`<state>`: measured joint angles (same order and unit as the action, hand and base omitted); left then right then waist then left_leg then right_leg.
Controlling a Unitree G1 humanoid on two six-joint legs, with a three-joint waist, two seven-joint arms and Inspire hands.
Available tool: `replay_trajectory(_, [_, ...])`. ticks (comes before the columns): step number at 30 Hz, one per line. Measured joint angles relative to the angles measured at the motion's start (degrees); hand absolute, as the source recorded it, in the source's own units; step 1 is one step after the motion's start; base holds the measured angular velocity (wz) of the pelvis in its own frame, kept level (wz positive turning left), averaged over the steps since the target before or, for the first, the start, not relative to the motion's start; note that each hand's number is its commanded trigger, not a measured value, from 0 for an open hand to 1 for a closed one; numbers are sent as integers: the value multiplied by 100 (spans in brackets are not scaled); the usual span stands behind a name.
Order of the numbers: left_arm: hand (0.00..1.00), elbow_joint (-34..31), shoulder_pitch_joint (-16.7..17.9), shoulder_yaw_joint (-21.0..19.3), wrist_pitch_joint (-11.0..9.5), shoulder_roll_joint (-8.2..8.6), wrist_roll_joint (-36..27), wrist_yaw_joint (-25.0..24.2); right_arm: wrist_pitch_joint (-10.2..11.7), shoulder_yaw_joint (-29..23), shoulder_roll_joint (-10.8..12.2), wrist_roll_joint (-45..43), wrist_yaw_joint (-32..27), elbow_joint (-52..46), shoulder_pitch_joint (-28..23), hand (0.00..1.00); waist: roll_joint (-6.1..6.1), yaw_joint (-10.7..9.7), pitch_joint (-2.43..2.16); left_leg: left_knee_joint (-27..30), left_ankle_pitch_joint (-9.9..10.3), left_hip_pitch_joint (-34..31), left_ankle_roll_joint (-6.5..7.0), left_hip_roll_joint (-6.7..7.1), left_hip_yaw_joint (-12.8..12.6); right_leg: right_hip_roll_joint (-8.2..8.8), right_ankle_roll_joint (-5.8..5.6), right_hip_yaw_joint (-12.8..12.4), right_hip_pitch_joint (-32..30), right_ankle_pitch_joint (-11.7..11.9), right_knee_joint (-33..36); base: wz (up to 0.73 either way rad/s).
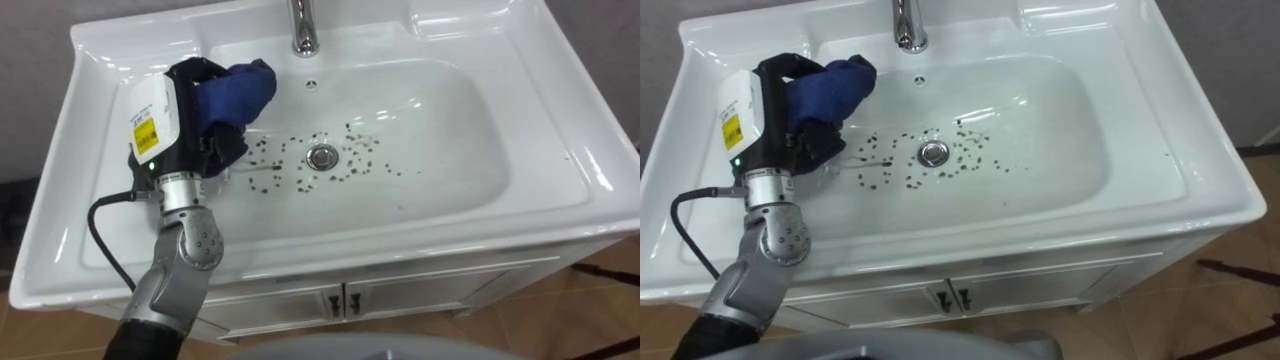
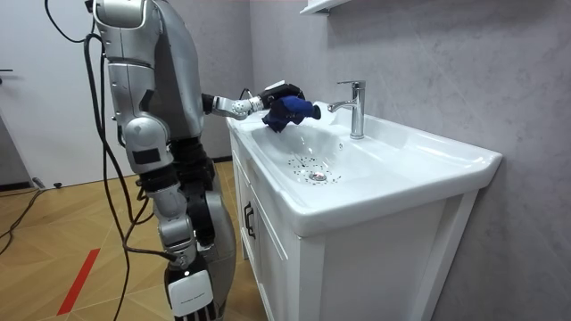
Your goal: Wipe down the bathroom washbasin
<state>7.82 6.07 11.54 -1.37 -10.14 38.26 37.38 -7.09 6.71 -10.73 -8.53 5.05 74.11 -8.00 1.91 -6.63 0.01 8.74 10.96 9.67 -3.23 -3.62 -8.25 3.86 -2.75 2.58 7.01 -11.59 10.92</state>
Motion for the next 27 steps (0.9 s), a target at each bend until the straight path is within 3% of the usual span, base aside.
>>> replay_trajectory(10, [100, 0, 0, 0, -103, 0, 3, 1, 0, -7, 1, 3, -22, 22, -4, 0, -12, -116, 42, -2, 0, 9, 1, 0, -18, 0, -1, -14, 16, 0, -3, 0])
replay_trajectory(27, [100, 8, 0, 272, -203, -4, -3, -24, 18, -1, 2, -28, -6, 198, 133, 0, -26, -219, 60, -2, 1, -4, 1, 3, -21, -5, -3, -66, -2, 0, -10, 0])
